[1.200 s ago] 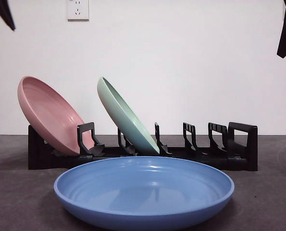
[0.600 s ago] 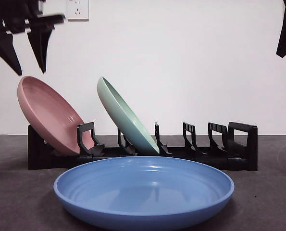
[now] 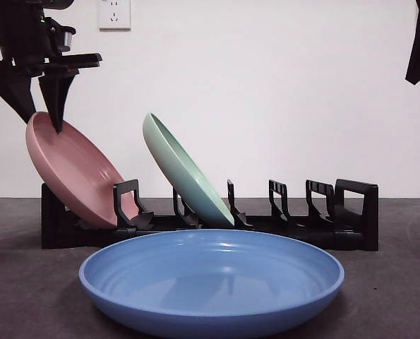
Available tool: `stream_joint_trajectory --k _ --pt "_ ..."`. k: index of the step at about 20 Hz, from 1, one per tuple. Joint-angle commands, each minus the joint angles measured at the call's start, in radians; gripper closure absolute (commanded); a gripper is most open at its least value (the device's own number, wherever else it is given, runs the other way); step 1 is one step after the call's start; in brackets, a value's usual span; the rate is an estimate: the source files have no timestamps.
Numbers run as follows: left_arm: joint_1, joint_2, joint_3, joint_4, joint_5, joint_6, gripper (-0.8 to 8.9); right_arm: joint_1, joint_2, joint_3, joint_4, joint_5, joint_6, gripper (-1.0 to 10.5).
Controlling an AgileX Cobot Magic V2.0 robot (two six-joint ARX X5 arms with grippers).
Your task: Place the plate
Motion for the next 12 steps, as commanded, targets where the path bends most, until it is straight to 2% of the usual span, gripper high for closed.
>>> stream_joint_trajectory --k 1,4,6,7,12 --pt "-0.005 0.013 0.039 0.000 -0.006 0.006 7.55 0.004 0.007 0.004 0.010 0.000 0.014 6.7" --pt "-0.005 0.012 0.074 -0.026 -0.011 0.006 7.56 0.004 0.007 0.004 0.010 0.000 0.014 6.7" --pt "-0.005 0.012 0.103 -0.042 -0.038 0.007 7.65 0.004 0.007 0.004 0.010 0.000 0.014 6.7" --pt "-0.005 0.012 0.119 -0.058 -0.049 0.012 8.00 0.004 0.007 0.004 0.010 0.000 0.014 6.7" --pt "-0.005 0.012 0.174 -0.110 -0.103 0.030 8.03 0.005 0.007 0.004 0.009 0.000 0.014 6.7"
